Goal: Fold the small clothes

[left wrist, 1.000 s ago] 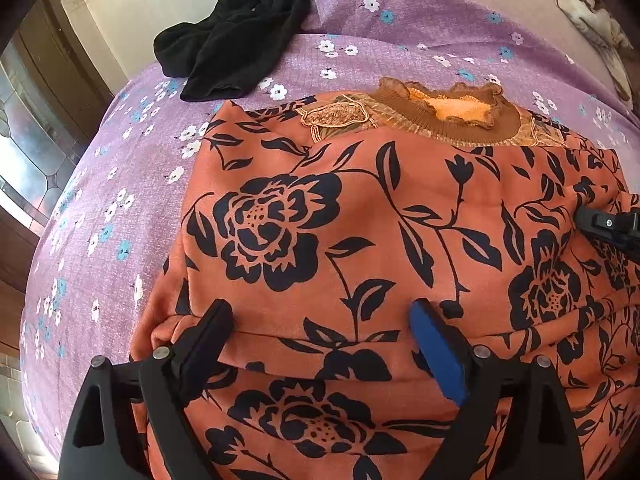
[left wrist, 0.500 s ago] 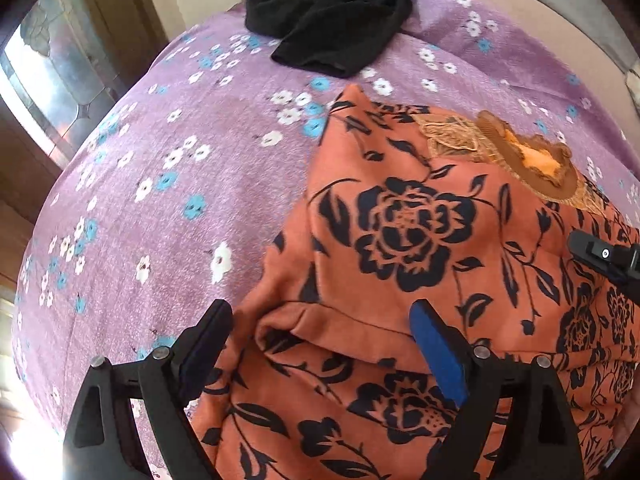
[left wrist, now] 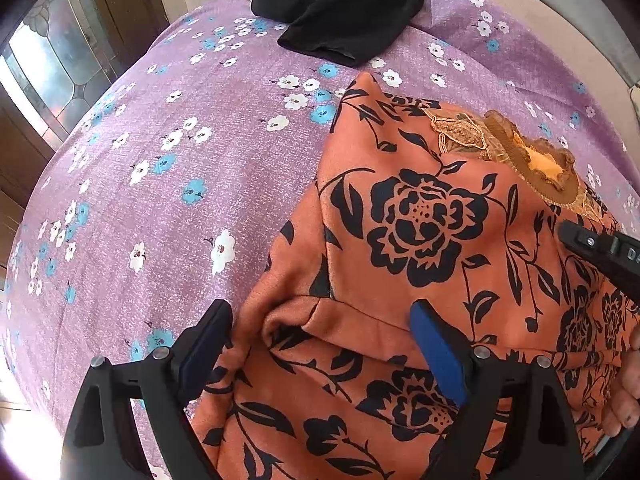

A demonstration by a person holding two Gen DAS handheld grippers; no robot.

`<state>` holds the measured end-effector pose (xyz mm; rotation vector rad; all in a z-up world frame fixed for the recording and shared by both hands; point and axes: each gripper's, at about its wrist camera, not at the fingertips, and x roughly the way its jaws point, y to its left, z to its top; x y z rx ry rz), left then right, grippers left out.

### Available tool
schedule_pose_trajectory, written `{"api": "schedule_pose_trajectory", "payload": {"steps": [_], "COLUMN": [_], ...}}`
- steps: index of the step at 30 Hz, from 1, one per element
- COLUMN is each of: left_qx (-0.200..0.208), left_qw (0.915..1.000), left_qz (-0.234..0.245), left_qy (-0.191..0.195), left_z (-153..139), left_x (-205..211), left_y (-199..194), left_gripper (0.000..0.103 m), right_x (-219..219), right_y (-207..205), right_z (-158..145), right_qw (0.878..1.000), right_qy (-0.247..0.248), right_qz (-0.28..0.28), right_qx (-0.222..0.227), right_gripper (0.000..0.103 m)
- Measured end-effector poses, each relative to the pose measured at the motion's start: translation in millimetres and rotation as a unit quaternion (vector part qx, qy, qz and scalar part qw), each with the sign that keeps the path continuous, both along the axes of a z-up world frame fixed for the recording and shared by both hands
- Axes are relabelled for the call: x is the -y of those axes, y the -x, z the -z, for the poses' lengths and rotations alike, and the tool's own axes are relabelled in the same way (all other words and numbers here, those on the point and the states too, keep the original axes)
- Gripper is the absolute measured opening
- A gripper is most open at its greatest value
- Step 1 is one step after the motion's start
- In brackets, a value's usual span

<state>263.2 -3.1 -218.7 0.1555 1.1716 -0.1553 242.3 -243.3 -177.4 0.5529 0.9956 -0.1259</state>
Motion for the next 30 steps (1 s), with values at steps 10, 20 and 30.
{"api": "schedule_pose_trajectory", "payload": {"steps": [10,20,30], "left_qx": [0.019,0.056,0.054], "left_qw": [0.9987,0.9966,0.9946], "left_qz": [0.023,0.006,0.021], "left_qy": [-0.042,-0.060,-0.086], "left_z": [2.5,-9.6,2.7], "left_x": [18.2,9.9,22.0], "left_y": [11.0,9.8,8.7], "left_gripper": [0.090,0.090,0.090], "right_x": [5.8,12.2,57.0], "right_y": [63.7,101.4,144.3], "right_z": [16.0,21.6,-2.6], "right_qw": [0.999,0.999,0.999], "right_qy": [-0.008,-0.031,-0.022], "right_qz": [-0.041,-0.042,0.009], "right_qx": [-0.035,0.003,0.038], "right_gripper": [0.018,0.019,0.018]}}
